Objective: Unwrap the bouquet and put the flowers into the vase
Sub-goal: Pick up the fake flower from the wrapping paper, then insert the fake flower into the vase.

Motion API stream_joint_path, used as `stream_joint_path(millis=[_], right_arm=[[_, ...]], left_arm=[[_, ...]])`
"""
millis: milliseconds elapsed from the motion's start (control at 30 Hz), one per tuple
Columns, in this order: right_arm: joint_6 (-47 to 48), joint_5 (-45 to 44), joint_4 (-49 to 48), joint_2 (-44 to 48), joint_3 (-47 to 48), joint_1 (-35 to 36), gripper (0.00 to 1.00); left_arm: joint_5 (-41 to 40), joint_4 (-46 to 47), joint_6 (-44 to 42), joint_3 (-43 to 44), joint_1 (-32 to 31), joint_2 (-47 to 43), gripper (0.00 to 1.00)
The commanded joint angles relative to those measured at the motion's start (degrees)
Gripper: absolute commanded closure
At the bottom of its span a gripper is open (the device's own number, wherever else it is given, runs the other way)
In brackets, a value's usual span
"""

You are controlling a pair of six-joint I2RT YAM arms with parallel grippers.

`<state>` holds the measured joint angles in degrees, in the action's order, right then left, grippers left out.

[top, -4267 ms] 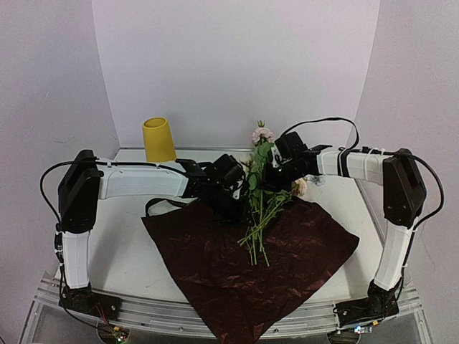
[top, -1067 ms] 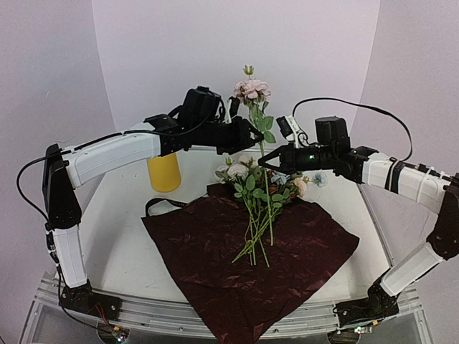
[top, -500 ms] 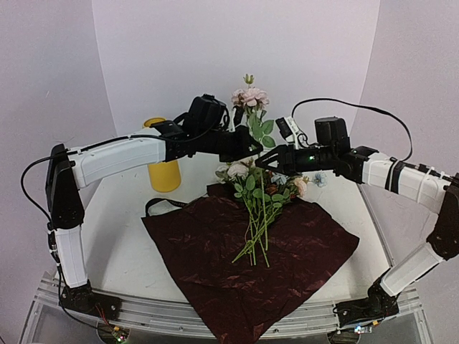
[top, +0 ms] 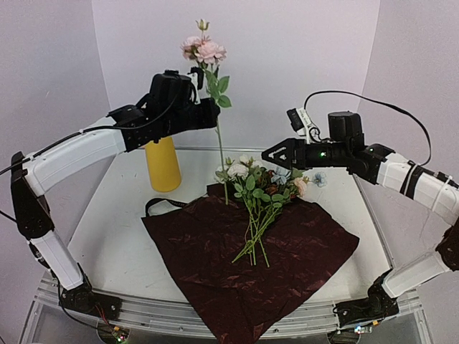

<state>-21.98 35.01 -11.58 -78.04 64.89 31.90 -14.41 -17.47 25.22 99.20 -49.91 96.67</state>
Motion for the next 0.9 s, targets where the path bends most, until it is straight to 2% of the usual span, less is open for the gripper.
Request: stream_joint_path(millis=[0,167,367,633,867], right_arm=[[2.02,-2.55,0.83,2.62,-0.48,0.18,0.09],[2.11,-2.58,1.50,3.00,0.25,0.20,0.10],[2.35,-3.48,2.20,3.45,0.74,0.18,0.10],[3.21,-4.44,3.64,4.21,1.83,0.18,0.10],[3.90,-5.14,4.75,4.06,2.78,0.18,0.10]], left_arm=[[-17.31,2.49,-12.05,6.81,0.54,-2.54,1.00],[-22.08,4.97,-20.65,14.43,1.72,-1.12,1.00],[-24.13,13.51,-29.26,16.56,3.76,-1.86,1.00],[-24.11,19.49,-39.01,20.75,6.15,-1.11,1.00],[-22.82,21.14,-39.77,22.06,9.99,-0.69,1.00]])
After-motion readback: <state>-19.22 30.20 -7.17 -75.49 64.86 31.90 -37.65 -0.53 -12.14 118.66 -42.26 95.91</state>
